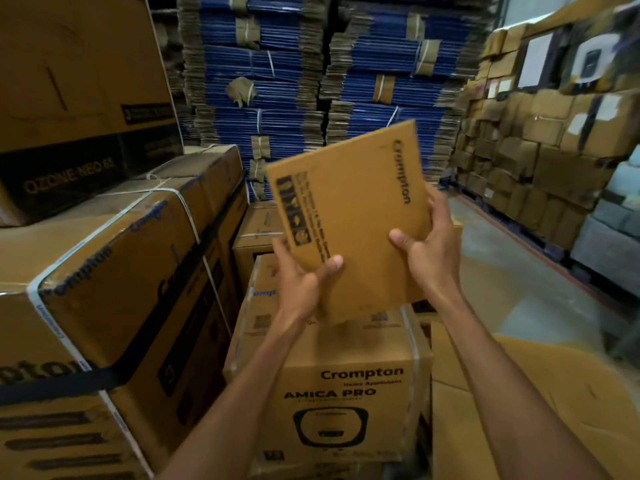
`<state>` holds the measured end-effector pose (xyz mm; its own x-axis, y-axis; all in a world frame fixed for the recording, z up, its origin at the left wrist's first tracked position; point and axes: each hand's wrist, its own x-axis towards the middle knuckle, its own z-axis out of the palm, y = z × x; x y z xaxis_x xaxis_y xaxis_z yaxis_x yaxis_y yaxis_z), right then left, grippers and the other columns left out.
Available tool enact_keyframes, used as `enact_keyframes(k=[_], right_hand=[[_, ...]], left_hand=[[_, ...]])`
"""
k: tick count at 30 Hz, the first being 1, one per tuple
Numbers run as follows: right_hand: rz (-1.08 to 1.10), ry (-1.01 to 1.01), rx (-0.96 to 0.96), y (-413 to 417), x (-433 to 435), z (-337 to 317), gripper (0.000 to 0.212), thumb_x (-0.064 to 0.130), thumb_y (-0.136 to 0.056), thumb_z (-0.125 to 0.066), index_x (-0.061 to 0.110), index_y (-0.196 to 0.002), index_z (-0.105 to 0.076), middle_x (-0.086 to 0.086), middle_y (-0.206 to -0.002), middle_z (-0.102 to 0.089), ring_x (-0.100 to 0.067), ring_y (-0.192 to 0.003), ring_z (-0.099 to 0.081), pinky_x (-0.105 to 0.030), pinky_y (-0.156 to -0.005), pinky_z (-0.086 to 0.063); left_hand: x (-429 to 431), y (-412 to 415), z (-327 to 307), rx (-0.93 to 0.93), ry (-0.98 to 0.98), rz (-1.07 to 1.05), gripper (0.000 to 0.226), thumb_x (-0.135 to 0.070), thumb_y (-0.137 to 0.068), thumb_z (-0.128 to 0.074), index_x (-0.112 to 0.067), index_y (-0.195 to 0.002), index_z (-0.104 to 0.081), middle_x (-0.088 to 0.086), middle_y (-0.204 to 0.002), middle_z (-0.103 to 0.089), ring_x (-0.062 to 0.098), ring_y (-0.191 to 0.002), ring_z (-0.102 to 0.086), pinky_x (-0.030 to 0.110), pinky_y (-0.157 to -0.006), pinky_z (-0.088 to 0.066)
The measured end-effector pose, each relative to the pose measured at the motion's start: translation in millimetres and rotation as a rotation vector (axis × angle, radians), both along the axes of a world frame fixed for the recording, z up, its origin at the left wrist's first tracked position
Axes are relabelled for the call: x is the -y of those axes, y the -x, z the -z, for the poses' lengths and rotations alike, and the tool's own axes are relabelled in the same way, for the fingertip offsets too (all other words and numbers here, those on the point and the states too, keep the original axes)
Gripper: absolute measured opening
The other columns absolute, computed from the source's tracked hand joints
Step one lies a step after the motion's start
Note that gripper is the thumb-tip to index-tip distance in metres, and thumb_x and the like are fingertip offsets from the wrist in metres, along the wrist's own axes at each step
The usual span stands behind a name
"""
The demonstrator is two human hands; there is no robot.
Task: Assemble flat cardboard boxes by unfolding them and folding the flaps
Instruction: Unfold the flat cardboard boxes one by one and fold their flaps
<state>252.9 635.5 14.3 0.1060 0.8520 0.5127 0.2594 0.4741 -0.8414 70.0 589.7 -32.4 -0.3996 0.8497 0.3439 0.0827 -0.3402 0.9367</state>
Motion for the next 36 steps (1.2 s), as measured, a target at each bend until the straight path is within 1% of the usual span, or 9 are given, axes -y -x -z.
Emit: enact_keyframes(k=[5, 8, 10, 13, 17, 21, 25, 31, 36], right_hand=[[-0.014, -0.15, 0.636, 23, 2, -42, 0.076, 0.017, -0.087, -0.076, 0.042, -0.148, -0.037, 0.008, -0.126, -0.059, -0.009, -0.106, -0.048, -0.038, -0.096, -0.042], [-0.061, -0.182, 0.878, 42, -1, -30, 0.078, 0.015, -0.09, -0.071, 0.041, -0.153, -0.033, 0.008, -0.145, -0.053, -0.016, -0.131, -0.049, -0.039, -0.115, -0.028], [-0.113, -0.257, 0.968, 52, -4, -13, 0.08, 0.012, -0.089, -0.071, 0.041, -0.153, -0.034, 0.011, -0.153, -0.046, -0.015, -0.144, -0.039, -0.033, -0.118, -0.011], [-0.142, -0.376, 1.068, 61, -2, 19, 0.082, 0.011, -0.083, -0.075, 0.039, -0.151, -0.038, 0.011, -0.156, -0.044, -0.015, -0.146, -0.037, -0.036, -0.12, -0.008], [-0.15, -0.387, 1.103, 52, 5, 49, 0.085, 0.015, -0.081, -0.08, 0.034, -0.152, -0.038, 0.005, -0.157, -0.043, -0.019, -0.146, -0.038, -0.038, -0.121, -0.012], [-0.304, -0.336, 1.157, 41, 18, 66, 0.079, 0.022, -0.086, -0.078, 0.029, -0.154, -0.038, 0.005, -0.161, -0.036, -0.019, -0.15, -0.031, -0.034, -0.122, -0.009], [-0.336, -0.262, 1.091, 33, 28, 66, 0.056, 0.05, -0.101, -0.051, 0.031, -0.153, -0.039, 0.011, -0.161, -0.036, -0.012, -0.151, -0.024, -0.033, -0.122, -0.008], [-0.209, -0.095, 0.837, 31, 23, 58, 0.046, 0.05, -0.104, -0.042, 0.023, -0.137, -0.059, 0.004, -0.149, -0.052, -0.018, -0.141, -0.04, -0.041, -0.117, -0.024], [-0.211, -0.096, 0.849, 41, 29, 63, 0.025, 0.036, -0.103, -0.052, 0.021, -0.118, -0.064, 0.002, -0.123, -0.067, -0.021, -0.118, -0.055, -0.039, -0.099, -0.043]], left_hand=[[12, -44, 59, 0.449, 0.106, -0.047, 0.1, -0.017, -0.087, -0.08, -0.043, -0.156, -0.012, -0.006, -0.15, -0.048, 0.013, -0.131, -0.051, 0.046, -0.117, -0.038], [15, -62, 87, 0.623, 0.248, -0.015, 0.115, -0.016, -0.088, -0.079, -0.044, -0.159, 0.006, -0.006, -0.154, -0.043, 0.017, -0.139, -0.043, 0.048, -0.121, -0.03], [13, -68, 101, 0.731, 0.329, 0.064, 0.109, -0.007, -0.088, -0.077, -0.045, -0.159, -0.003, -0.003, -0.153, -0.046, 0.02, -0.139, -0.045, 0.049, -0.121, -0.031], [13, -61, 115, 0.829, 0.522, 0.084, 0.079, 0.005, -0.089, -0.071, -0.014, -0.154, -0.03, 0.009, -0.141, -0.058, 0.023, -0.126, -0.056, 0.043, -0.114, -0.042], [30, -31, 122, 0.562, 0.806, 0.231, 0.038, -0.016, -0.092, -0.075, -0.002, -0.125, -0.063, 0.012, -0.117, -0.068, 0.024, -0.093, -0.069, 0.034, -0.079, -0.059], [47, -4, 108, -0.054, 1.062, 0.36, 0.019, -0.028, -0.098, -0.067, -0.011, -0.105, -0.064, 0.015, -0.107, -0.073, 0.021, -0.081, -0.07, 0.038, -0.082, -0.062], [43, 13, 58, -0.285, 0.816, 0.282, 0.013, -0.013, -0.099, -0.061, -0.016, -0.091, -0.071, 0.006, -0.092, -0.078, 0.017, -0.088, -0.074, 0.04, -0.092, -0.06], [35, 21, -26, -0.717, 0.227, -0.117, 0.032, -0.031, -0.101, -0.06, -0.023, -0.073, -0.074, -0.01, -0.067, -0.072, 0.003, -0.066, -0.068, 0.022, -0.067, -0.057], [-21, 29, -22, -1.037, 0.272, 0.004, 0.021, -0.021, -0.098, -0.058, -0.016, -0.112, -0.073, 0.003, -0.108, -0.074, 0.02, -0.102, -0.067, 0.034, -0.09, -0.054]])
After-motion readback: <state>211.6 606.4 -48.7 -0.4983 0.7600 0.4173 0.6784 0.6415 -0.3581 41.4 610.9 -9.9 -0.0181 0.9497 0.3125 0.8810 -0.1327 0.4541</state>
